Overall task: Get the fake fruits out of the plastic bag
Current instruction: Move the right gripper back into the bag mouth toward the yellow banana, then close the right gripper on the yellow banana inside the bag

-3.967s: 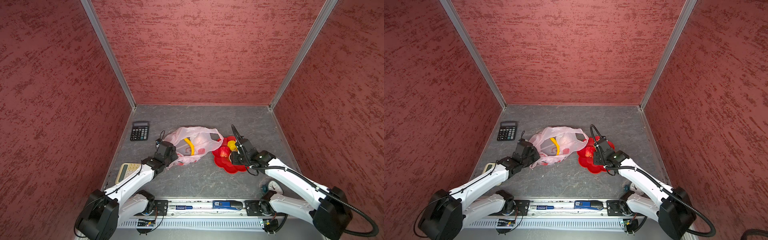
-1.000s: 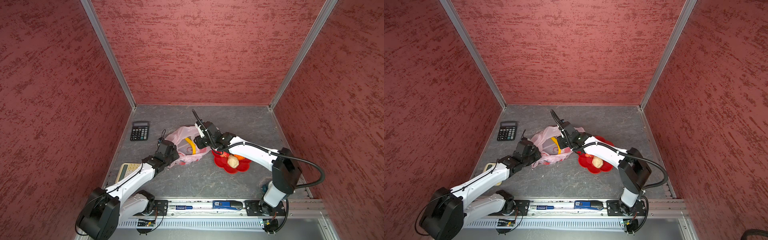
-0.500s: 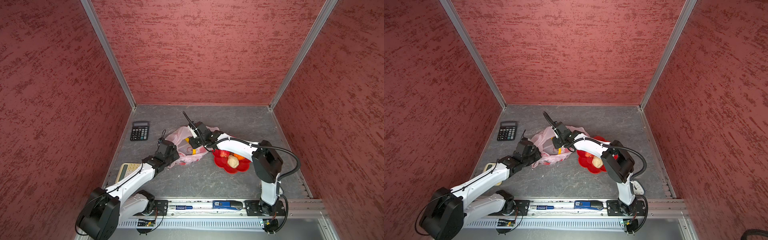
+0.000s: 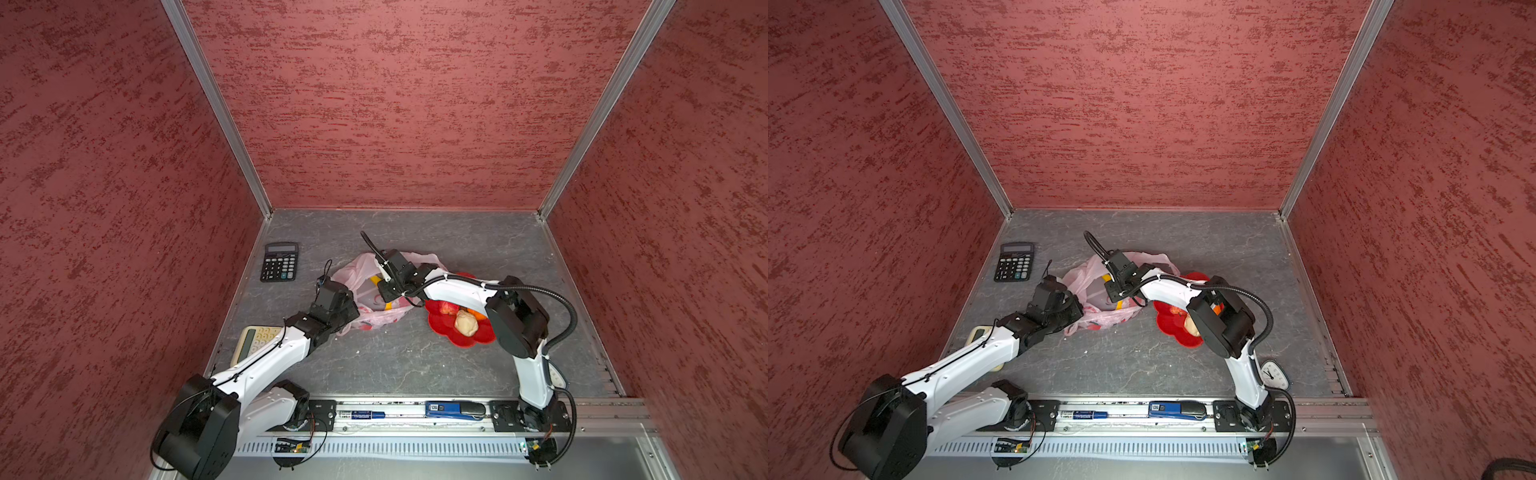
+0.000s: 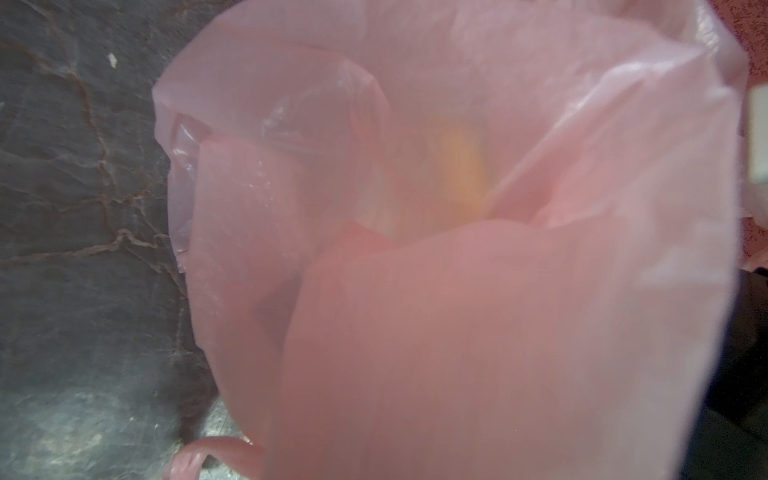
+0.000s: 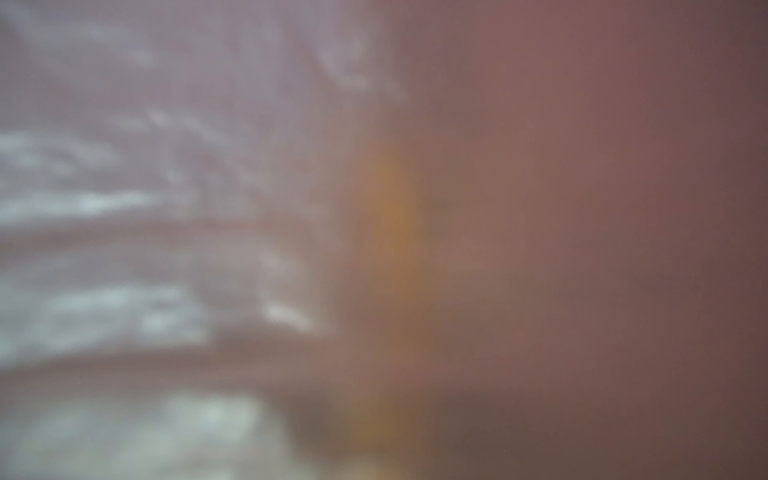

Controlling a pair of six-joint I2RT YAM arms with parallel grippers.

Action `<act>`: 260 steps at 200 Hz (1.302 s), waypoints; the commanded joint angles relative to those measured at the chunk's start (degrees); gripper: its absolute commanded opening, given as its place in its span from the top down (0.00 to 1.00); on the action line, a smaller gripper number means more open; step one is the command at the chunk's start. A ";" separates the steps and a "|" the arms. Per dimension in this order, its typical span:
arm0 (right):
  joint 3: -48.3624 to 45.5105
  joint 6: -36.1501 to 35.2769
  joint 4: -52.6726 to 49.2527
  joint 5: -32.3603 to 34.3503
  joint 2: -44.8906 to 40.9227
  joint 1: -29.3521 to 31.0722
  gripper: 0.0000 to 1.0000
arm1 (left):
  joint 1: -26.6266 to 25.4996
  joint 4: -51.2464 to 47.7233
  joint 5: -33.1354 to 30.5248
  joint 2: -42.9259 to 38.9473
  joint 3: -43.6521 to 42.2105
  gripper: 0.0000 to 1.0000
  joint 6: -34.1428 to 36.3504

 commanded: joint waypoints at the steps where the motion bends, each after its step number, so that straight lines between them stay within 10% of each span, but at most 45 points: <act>1: 1.96 -0.23 -0.57 2.48 1.55 0.35 0.60 | -0.17 1.03 0.22 -0.43 -0.65 0.99 -0.06; 260: 5.13 0.59 -0.22 2.31 4.16 0.84 0.56 | -0.52 1.70 0.47 -0.08 -1.00 0.99 -0.47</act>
